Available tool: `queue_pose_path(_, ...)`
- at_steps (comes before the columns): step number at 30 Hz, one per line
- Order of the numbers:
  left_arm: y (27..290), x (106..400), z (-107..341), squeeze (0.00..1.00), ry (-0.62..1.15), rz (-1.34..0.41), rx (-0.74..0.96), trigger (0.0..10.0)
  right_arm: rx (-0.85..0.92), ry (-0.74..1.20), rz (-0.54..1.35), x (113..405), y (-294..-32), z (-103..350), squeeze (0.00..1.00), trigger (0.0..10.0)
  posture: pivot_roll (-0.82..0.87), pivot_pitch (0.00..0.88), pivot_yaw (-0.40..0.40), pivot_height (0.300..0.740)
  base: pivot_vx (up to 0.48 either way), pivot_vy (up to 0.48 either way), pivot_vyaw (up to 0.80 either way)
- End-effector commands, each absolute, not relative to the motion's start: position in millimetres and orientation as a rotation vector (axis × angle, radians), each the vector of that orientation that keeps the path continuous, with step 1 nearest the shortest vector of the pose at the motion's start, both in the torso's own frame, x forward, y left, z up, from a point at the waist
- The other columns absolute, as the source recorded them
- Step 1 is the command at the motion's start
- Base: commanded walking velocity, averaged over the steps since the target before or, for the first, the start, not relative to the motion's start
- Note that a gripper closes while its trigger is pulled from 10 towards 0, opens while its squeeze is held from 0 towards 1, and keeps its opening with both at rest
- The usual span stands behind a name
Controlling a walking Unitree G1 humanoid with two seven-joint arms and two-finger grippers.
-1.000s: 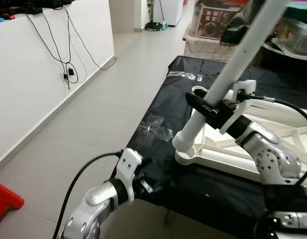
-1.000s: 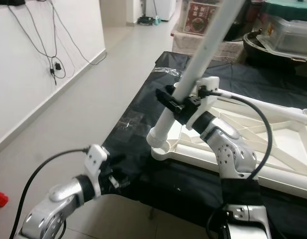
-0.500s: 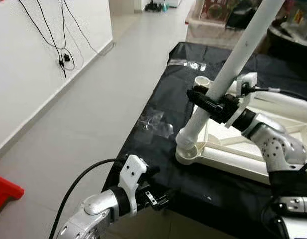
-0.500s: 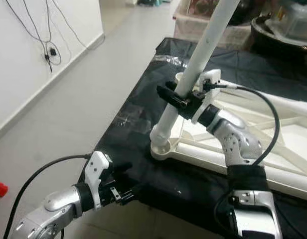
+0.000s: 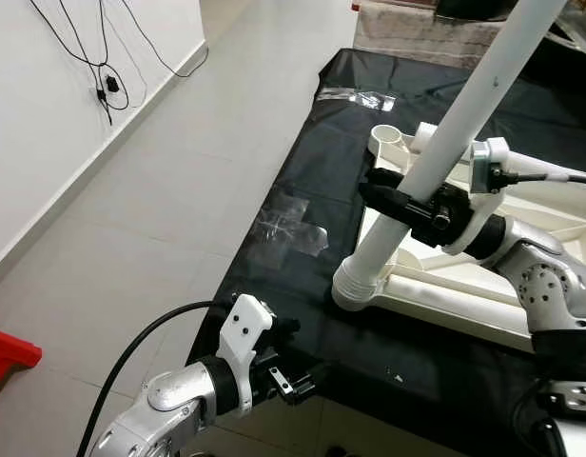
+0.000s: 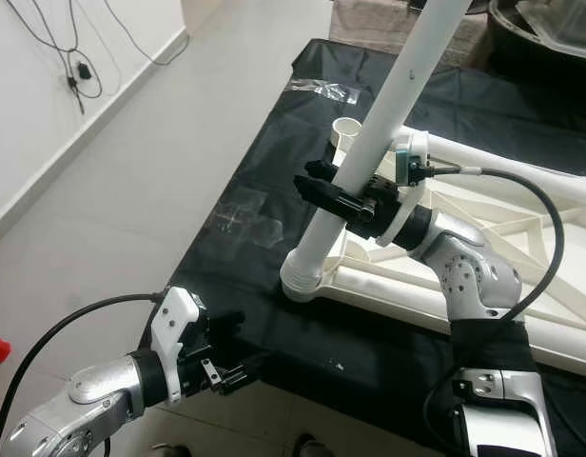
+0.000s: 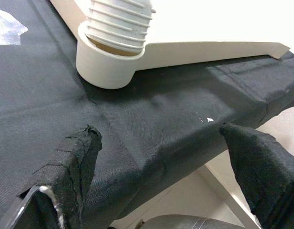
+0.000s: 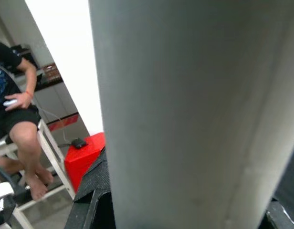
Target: Building children table
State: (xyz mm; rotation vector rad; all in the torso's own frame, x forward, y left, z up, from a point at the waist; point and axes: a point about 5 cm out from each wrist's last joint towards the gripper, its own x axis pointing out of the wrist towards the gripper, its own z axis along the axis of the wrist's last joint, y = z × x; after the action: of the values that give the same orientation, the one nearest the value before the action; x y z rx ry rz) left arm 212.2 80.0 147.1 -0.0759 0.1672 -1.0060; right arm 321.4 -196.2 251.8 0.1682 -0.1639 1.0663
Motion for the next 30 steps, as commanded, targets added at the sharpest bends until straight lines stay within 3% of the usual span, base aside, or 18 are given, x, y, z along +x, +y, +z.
queue_pose_path(1, 81.6, 210.1, 145.2, 0.0, 0.191, -1.003, -0.072, 10.0, 0.125, -0.011, 1.038, 322.4, -193.9, 220.5, 0.0, 10.0, 0.13, 0.26, -0.046, 0.74, 0.0, 0.0, 0.0)
queue_pose_path(9, 81.5, 210.4, 145.7, 0.0, 0.192, -0.998, -0.071, 10.0, -0.005, 0.004, 0.994, 324.6, -190.3, 216.1, 0.0, 10.0, 0.12, 0.25, -0.047, 0.74, 0.0, 0.0, 0.0)
queue_pose_path(17, 79.2, 211.4, 144.9, 0.0, 0.191, -1.003, -0.067, 10.0, -0.142, 0.044, 1.016, 312.1, -170.1, 204.7, 0.0, 10.0, 0.12, 0.231, -0.049, 0.74, 0.0, 0.0, 0.0)
queue_pose_path(23, 78.4, 211.5, 144.2, 0.0, 0.191, -1.004, -0.066, 10.0, -0.145, 0.067, 0.966, 316.1, -168.1, 197.5, 0.0, 10.0, 0.11, 0.218, -0.052, 0.74, 0.0, 0.0, 0.0)
queue_pose_path(30, 77.3, 210.7, 142.8, 0.0, 0.189, -1.005, -0.06, 10.0, -0.064, 0.115, 0.73, 336.2, -171.8, 189.6, 0.0, 10.0, 0.11, 0.211, -0.055, 0.74, 0.0, 0.0, 0.0)
